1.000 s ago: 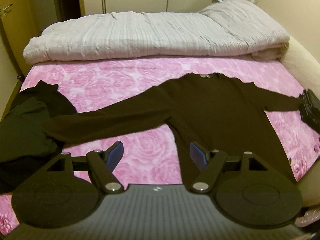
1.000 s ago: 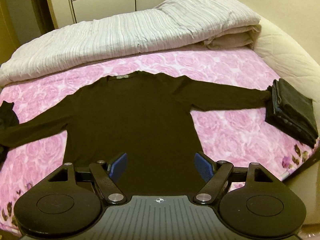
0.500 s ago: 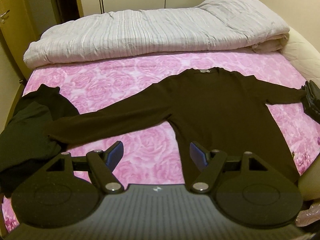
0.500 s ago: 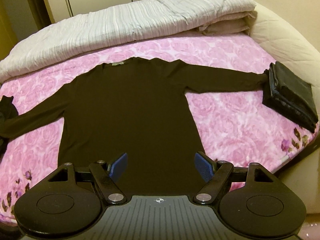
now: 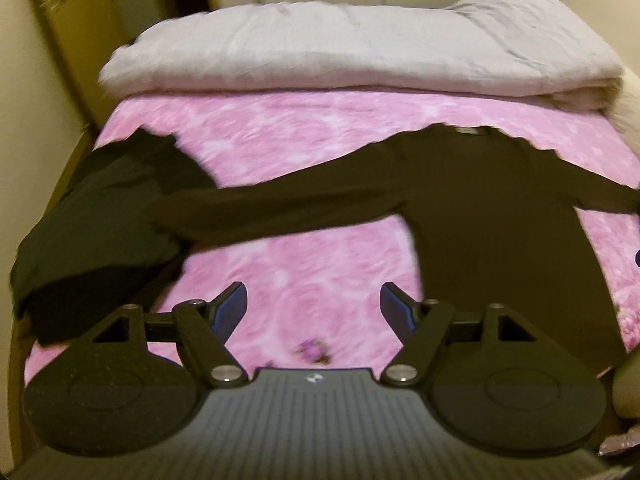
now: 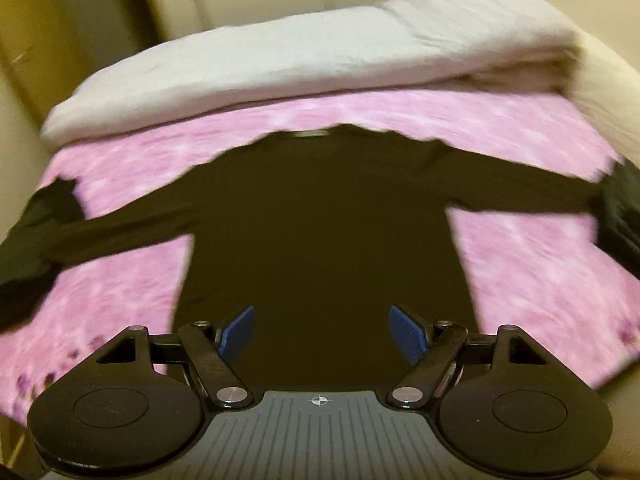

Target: Fold clothes

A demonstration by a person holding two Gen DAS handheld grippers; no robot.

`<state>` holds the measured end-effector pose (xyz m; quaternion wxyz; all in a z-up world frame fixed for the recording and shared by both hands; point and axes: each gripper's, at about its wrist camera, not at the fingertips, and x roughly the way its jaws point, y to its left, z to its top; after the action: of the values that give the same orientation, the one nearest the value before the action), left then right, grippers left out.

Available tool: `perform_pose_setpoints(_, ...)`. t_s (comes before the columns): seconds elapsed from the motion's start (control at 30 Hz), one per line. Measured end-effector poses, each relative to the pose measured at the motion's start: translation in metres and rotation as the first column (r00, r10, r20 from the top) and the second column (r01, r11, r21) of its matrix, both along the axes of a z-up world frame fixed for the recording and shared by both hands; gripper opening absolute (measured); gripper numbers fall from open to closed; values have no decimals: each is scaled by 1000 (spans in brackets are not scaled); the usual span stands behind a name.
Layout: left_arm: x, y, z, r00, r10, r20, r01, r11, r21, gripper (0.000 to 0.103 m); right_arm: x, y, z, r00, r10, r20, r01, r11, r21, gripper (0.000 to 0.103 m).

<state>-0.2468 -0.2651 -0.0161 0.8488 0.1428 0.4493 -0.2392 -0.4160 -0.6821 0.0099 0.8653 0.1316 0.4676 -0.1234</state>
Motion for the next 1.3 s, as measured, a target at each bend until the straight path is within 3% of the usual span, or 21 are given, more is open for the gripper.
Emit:
perform_pose_setpoints(0.1, 18, 39, -9, 997, 78, -15, -78, 997, 8, 70, 43, 46, -4, 987, 159, 14, -159, 987, -4, 77)
perform_pose_setpoints(0.2, 45, 81, -20, 988, 150, -24, -150, 989, 0, 70, 92, 103, -10, 943, 331, 43, -330, 944, -23, 77)
perform_pose_setpoints(0.4, 111, 144, -47, 985, 171, -11, -171, 985, 25, 70, 192, 230, -39, 806, 588, 72, -584, 809, -67, 75)
perform_pose_setpoints(0.47, 132, 160, -56, 987, 161, 1, -161, 986, 39, 70, 225, 271, -53, 750, 657, 80, -652, 754, -86, 71)
perform_pose_setpoints(0.6, 169, 185, -77, 990, 135, 29, -137, 989, 54, 70, 290, 347, -97, 632, 772, 72, -762, 635, -129, 48)
perform_pose_setpoints(0.67, 183, 191, -89, 992, 119, 43, -122, 990, 72, 70, 320, 379, -122, 585, 808, 68, -795, 588, -150, 45)
perform_pose_setpoints(0.87, 202, 209, -119, 989, 144, 19, -145, 986, 81, 70, 371, 450, -196, 488, 873, 10, -852, 478, -213, 42)
perform_pose_setpoints(1.07, 210, 225, -145, 982, 183, -39, -179, 980, 82, 70, 395, 473, -237, 480, 871, -104, -853, 436, -286, 27)
perform_pose_setpoints(1.13, 210, 224, -148, 984, 175, -41, -171, 981, 87, 70, 397, 472, -237, 473, 876, -93, -855, 431, -288, 5)
perform_pose_setpoints(1.17, 210, 223, -148, 985, 167, -40, -163, 983, 89, 70, 397, 471, -233, 472, 878, -78, -851, 432, -299, 5)
perform_pose_setpoints(1.2, 209, 221, -147, 987, 157, -37, -154, 984, 87, 70, 397, 469, -229, 478, 876, -57, -845, 442, -301, 4)
perform_pose_setpoints(1.3, 210, 209, -145, 991, 130, -40, -126, 989, 77, 70, 403, 454, -208, 543, 839, 32, -811, 534, -240, 4)
